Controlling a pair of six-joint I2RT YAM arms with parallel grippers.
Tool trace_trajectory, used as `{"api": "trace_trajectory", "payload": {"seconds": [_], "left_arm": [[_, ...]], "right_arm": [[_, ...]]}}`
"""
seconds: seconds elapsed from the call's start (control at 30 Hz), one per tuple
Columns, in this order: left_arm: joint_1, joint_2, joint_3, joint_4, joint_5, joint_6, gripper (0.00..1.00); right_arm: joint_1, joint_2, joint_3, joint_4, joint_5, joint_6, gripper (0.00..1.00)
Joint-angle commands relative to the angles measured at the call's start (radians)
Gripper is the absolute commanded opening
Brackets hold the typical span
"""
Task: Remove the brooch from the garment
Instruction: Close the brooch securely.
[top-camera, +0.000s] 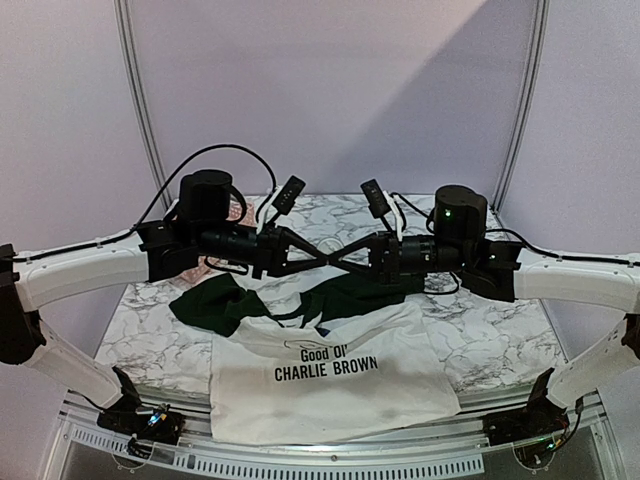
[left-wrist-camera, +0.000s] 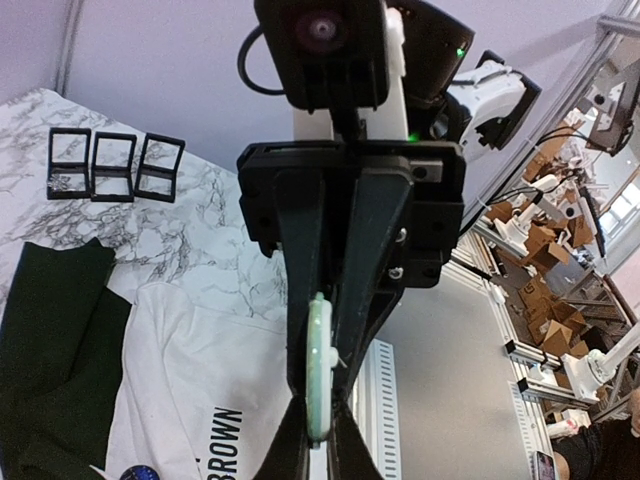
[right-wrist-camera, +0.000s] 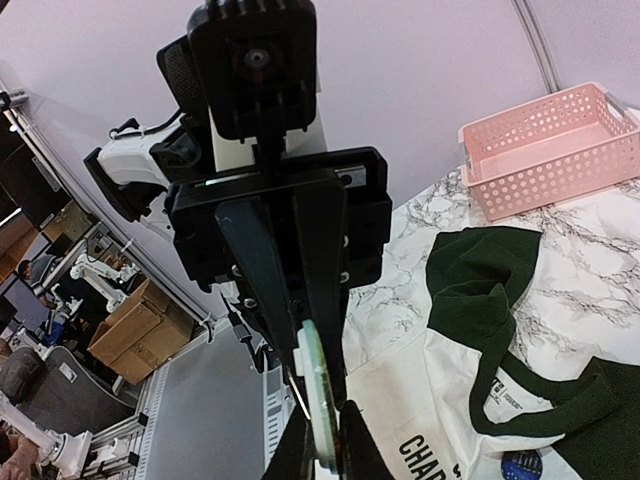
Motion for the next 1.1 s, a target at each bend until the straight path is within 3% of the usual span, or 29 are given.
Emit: {"api": "trace_trajectory", "payload": {"seconds": [0.0,0.27,0.6,1.07], "left_arm": [[-0.014,-0.021,0.017,-0.024,0.026,0.03,0.0],[-0.019,-0.025,0.02,-0.042,0.014,0.052,0.0],[-0.03,-0.025,0.026,-0.08,0.004,0.078,0.0],[-0.059,-0.037,0.035,-0.139,-0.03,0.137,0.0]], "right_arm": [[-0.009,0.021,0.038,-0.005,0.009,0.038,0.06],[-0.05,0.044,0.083,-0.079,0.016,0.114,0.01],[-0.096,0.075,0.096,-0.116,0.014,0.234,0.01],[-0.127,0.112,0.058,-0.029,-0.011,0.384,0.0]]}}
